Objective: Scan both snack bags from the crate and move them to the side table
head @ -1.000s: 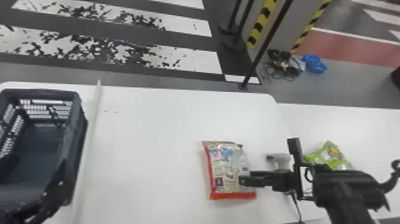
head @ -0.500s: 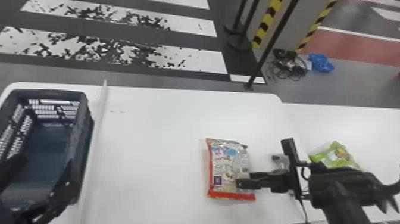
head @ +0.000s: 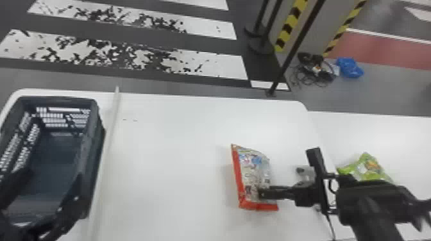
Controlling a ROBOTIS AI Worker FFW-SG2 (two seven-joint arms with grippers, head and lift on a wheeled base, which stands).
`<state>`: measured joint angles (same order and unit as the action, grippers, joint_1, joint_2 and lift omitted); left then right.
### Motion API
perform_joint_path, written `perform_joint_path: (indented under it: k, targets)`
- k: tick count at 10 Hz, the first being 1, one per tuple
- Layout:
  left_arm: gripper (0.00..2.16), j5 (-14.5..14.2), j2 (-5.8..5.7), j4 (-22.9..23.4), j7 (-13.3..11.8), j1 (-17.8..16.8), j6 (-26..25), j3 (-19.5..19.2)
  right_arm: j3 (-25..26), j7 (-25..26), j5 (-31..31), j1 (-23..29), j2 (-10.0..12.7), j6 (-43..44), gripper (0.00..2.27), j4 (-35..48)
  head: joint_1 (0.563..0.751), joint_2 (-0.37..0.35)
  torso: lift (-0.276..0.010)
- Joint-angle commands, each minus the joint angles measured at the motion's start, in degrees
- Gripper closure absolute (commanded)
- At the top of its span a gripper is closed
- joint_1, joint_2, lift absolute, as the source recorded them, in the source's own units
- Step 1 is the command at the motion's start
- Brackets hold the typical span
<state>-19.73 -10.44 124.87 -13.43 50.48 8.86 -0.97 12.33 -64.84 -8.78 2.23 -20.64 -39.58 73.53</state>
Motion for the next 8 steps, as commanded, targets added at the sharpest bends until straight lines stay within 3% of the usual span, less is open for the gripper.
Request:
perform_joint_path:
  k: [1,2,3,5,8]
  targets:
    - [0.07,-0.05,0.07,-0.07,-0.01,-0.03,-0.03,0.09,1.82,-0.20,1.84,1.82,-0.01,-3.80,2.24,4.61,0.695,-0.241,-0.029]
    - [0.07,-0.05,0.25,-0.33,-0.01,-0.30,-0.03,0.18,3.49,-0.20,3.68,4.28,0.08,-6.96,2.24,9.79,0.695,-0.247,-0.029]
    - [0.07,-0.05,0.25,-0.33,-0.01,-0.47,-0.03,0.44,6.22,-0.20,4.83,6.65,1.57,-11.01,2.24,16.56,0.695,-0.250,-0.029]
    - [0.07,-0.05,0.33,-0.77,-0.01,-1.00,-0.03,0.79,10.52,-0.20,8.87,8.23,2.01,-24.72,2.24,27.63,0.695,-0.245,-0.029]
    - [0.07,0.04,0.25,-1.30,-0.19,-1.44,0.15,0.70,17.99,2.87,9.57,3.05,1.66,-29.11,2.24,27.55,0.695,-0.278,-0.029]
